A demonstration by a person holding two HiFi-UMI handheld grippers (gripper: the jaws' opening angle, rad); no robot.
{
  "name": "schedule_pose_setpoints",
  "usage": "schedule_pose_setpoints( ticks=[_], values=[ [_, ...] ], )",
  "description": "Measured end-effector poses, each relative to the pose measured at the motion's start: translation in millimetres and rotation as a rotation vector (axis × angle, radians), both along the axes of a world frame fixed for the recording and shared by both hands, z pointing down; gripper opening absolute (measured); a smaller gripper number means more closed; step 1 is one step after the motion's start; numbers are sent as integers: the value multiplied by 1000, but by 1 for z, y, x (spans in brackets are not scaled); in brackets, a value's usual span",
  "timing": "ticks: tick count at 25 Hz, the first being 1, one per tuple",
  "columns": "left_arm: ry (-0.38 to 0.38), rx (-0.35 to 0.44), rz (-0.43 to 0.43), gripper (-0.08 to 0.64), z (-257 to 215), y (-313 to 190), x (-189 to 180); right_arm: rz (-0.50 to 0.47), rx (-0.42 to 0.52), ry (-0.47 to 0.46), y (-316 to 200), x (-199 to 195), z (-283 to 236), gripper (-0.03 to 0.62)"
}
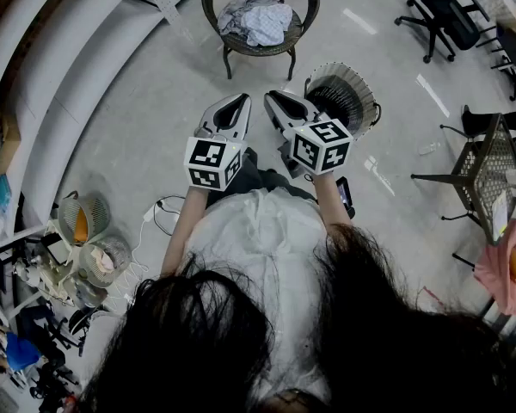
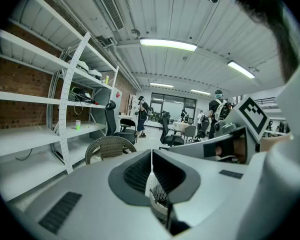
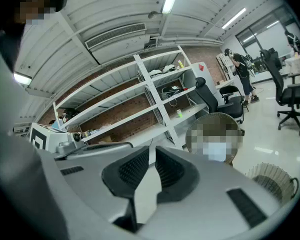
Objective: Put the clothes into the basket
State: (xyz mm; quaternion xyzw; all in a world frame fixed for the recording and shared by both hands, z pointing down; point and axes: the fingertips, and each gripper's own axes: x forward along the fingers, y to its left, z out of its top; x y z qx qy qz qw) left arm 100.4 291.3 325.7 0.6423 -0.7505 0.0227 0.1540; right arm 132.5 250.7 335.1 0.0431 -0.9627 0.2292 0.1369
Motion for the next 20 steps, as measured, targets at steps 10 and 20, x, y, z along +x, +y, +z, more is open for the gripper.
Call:
schedule_pose_setpoints(
  ticks=[10,20],
  values=[
    [17,-2,-7,21,3,-7,-25,28,-16,-15,-12,-18,3,54],
    [36,-21,8,21,8,-26,-75,40,-16,28,-29,-61,11,54]
  ],
)
